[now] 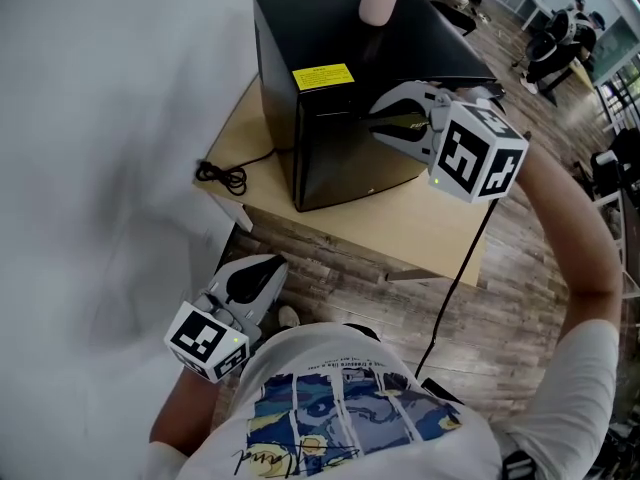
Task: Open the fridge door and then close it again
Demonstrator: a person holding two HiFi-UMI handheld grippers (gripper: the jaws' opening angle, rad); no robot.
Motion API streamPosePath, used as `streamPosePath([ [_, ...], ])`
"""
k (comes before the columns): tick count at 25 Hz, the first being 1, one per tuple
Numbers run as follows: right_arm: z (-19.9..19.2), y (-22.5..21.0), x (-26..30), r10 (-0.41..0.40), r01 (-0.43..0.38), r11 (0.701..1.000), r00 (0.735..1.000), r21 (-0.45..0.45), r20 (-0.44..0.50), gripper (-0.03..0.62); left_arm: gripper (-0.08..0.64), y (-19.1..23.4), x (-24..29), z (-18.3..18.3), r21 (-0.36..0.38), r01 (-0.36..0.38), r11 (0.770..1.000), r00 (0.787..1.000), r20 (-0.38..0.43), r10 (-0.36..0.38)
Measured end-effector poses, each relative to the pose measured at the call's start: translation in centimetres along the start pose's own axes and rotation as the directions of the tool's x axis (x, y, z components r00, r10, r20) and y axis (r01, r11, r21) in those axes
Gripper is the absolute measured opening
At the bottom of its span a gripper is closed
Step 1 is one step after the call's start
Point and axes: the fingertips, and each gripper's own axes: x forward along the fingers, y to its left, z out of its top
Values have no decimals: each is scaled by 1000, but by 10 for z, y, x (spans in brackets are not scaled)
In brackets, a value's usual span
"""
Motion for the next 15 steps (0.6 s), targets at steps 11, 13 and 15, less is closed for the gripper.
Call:
streamPosePath([
  [11,-11,94,-47,-142,70,948,966,311,216,28,25,-59,19,-2,30,-40,999,999,5,40],
  [13,-21,122,-55,-166,54,915,954,400,251,25,21,-75,26,0,38,-44,998,999,13,44],
  [15,-30,150,-62,-190,26,871,939,490,287,23,20,-92,31,2,41,-54,998,998,21,53],
])
